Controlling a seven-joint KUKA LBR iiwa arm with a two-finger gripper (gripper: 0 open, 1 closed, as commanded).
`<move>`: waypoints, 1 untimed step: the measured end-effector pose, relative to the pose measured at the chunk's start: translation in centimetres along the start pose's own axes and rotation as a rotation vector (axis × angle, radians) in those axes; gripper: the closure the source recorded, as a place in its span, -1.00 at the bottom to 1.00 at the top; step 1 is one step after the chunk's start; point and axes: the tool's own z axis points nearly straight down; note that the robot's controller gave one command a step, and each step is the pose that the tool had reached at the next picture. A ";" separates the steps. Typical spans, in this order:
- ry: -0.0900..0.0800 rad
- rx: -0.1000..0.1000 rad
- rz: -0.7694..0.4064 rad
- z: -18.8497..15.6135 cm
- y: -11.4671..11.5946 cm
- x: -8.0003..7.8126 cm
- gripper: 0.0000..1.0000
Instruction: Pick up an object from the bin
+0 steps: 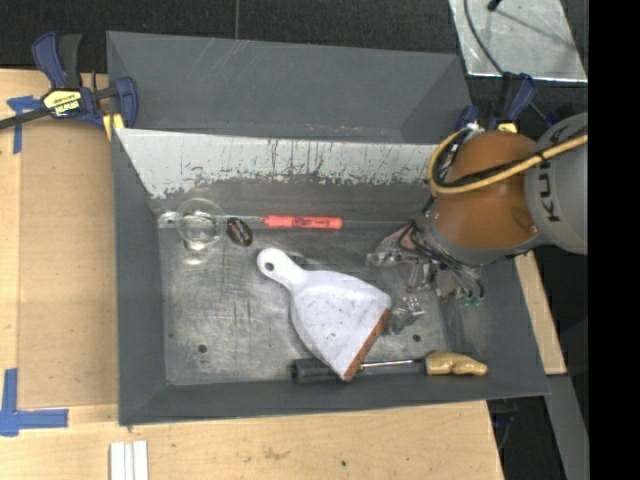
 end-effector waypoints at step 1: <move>-0.006 0.002 0.123 0.2 1.1 -0.1 -1.00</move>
Offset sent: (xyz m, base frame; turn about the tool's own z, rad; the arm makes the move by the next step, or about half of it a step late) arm -0.0435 0.0564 0.0146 -0.1200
